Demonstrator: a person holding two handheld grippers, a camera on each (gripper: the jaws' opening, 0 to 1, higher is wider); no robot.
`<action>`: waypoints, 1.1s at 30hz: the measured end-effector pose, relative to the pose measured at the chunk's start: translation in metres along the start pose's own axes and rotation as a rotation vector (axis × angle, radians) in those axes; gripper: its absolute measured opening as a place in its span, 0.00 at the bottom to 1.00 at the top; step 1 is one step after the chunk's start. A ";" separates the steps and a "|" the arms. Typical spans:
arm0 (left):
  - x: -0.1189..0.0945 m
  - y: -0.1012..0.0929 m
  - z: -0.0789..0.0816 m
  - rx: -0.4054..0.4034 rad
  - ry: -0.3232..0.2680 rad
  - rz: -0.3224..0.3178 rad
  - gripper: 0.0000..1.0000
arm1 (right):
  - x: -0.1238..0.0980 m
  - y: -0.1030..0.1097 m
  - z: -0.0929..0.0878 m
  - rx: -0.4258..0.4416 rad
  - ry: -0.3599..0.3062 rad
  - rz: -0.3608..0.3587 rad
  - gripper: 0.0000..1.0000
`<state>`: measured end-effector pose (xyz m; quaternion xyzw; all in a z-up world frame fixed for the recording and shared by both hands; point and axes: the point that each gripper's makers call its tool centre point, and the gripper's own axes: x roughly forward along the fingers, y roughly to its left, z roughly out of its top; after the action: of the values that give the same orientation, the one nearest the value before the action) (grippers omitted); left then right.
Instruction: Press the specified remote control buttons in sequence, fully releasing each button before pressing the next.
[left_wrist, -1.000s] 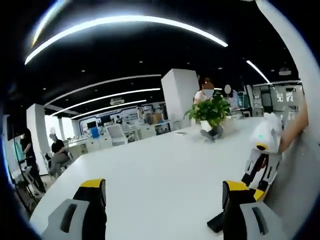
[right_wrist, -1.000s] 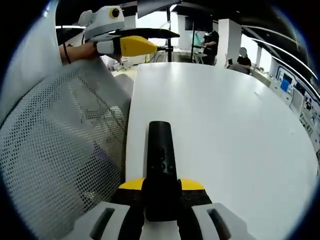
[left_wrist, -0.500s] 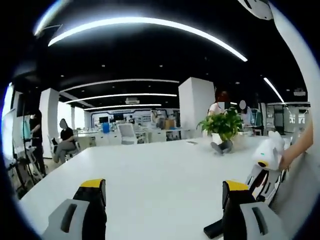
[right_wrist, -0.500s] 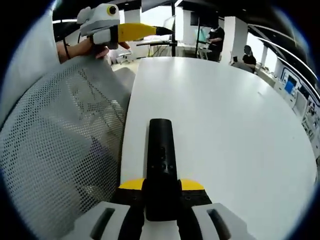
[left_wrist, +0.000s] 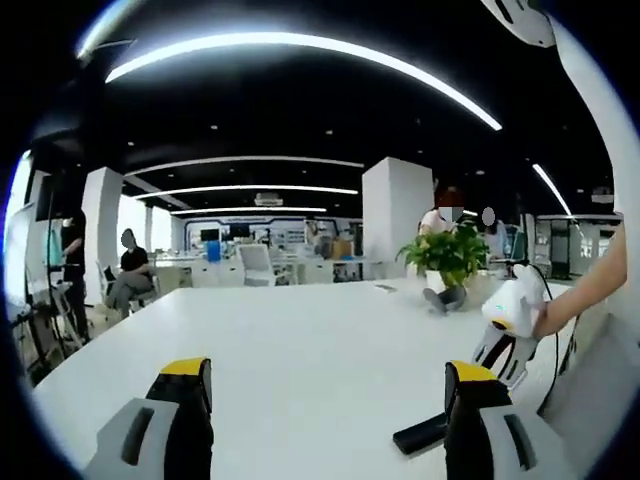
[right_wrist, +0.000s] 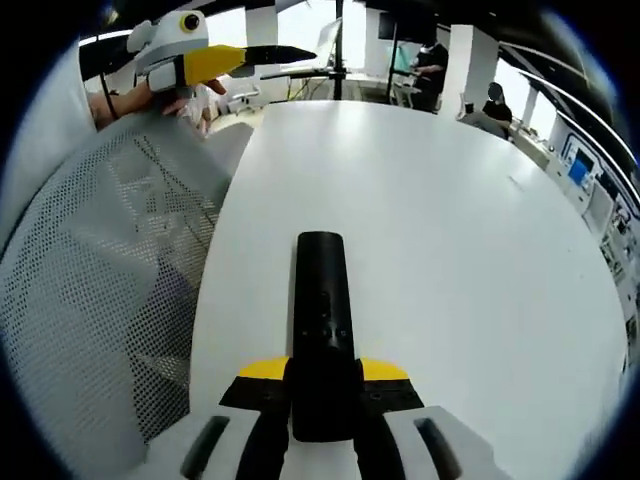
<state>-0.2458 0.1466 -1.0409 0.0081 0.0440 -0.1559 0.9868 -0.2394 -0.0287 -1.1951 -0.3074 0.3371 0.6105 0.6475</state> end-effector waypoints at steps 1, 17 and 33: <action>0.000 0.000 0.000 0.001 0.000 0.001 1.00 | 0.000 -0.001 0.000 -0.001 0.001 -0.001 0.21; -0.001 0.006 -0.003 0.010 0.012 0.028 0.96 | -0.002 -0.031 -0.003 -0.014 0.026 -0.003 0.21; 0.000 0.005 -0.009 0.023 0.049 0.023 0.94 | -0.001 -0.066 -0.002 0.033 0.019 -0.043 0.22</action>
<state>-0.2454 0.1514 -1.0499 0.0237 0.0663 -0.1446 0.9870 -0.1739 -0.0355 -1.1963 -0.3095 0.3466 0.5878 0.6622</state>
